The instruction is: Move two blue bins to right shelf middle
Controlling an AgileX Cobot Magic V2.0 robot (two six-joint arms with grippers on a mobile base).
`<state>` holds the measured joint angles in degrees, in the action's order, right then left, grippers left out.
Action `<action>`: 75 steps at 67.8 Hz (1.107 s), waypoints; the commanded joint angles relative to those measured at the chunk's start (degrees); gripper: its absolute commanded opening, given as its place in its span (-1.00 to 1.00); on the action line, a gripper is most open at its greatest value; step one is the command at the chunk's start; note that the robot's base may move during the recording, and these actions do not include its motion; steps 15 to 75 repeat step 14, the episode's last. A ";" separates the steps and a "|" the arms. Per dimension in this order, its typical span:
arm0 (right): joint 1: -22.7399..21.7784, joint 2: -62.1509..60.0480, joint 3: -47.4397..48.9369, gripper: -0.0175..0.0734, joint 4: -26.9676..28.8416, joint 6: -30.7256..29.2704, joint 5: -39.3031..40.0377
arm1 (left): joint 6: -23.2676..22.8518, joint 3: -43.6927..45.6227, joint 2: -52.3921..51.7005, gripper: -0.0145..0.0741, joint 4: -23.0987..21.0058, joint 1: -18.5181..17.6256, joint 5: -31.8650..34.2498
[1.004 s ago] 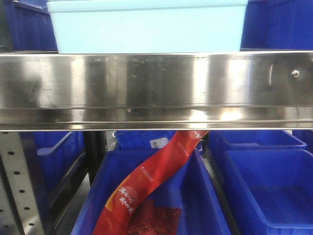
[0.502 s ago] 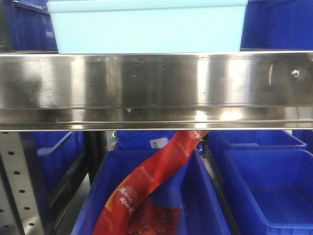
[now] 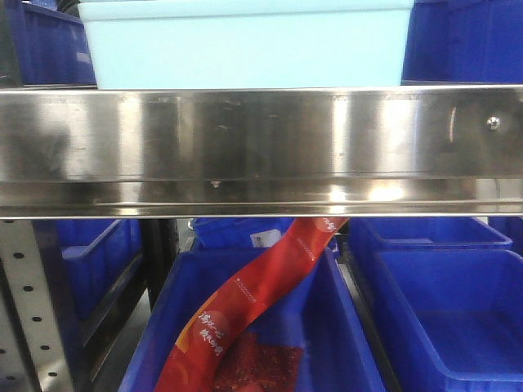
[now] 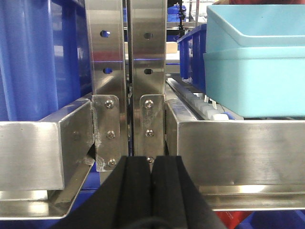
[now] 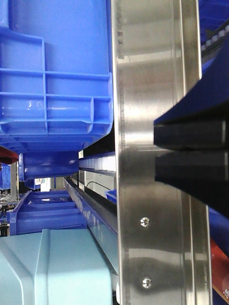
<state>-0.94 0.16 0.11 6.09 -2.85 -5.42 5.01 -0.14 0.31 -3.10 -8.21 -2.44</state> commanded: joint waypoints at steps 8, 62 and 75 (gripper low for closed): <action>-0.22 -0.16 -0.11 -0.97 0.12 -0.36 1.44 | 0.30 0.14 -0.31 -0.92 -0.35 0.09 1.01; -0.22 -0.16 -0.11 -0.97 0.12 -0.36 1.44 | 0.30 0.14 -0.31 -0.92 -0.35 0.09 1.01; -0.22 -0.16 -0.11 -0.97 0.12 -0.36 1.44 | 0.30 0.14 -0.31 -0.92 -0.35 0.09 1.01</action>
